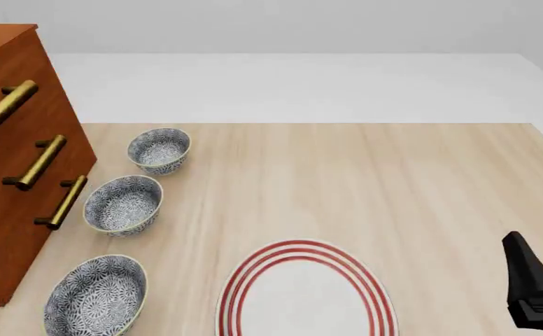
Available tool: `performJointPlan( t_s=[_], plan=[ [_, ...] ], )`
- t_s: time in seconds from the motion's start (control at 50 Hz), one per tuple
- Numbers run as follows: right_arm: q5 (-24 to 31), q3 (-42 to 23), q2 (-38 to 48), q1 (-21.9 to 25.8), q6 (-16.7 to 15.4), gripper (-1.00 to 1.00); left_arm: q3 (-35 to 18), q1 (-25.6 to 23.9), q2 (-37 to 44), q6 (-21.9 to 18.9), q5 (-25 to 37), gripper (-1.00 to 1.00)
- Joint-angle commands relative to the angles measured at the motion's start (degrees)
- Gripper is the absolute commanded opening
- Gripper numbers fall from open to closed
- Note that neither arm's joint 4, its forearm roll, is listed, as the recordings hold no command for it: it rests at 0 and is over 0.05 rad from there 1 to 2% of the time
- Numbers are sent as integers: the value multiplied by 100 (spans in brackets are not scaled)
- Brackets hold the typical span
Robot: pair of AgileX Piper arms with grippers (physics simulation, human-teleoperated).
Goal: Open the top drawer of the cabinet.
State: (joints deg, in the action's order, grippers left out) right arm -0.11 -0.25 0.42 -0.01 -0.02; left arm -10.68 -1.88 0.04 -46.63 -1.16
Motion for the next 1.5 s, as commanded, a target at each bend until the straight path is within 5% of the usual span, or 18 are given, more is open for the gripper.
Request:
performJointPlan(
  t_s=[0.02,0.16,0.18,0.22,1.0,1.5],
  plan=[
    [0,0,0,0,-1,100,108,-110,7,-642,-162,100],
    [0,0,0,0,1,100,113,-109,17,-926,-126,100],
    [0,0,0,0,1,100,-92,-104,23,-728,123,100],
    [0,0,1,0,-1,100,83,-135,13,-1129,-147,100],
    [0,0,1,0,-1,100,730,-375,656,-3232,-1114,100],
    [0,0,-1,0,-1,100,787,-97,2360,-3634,-2749,100]
  ],
)
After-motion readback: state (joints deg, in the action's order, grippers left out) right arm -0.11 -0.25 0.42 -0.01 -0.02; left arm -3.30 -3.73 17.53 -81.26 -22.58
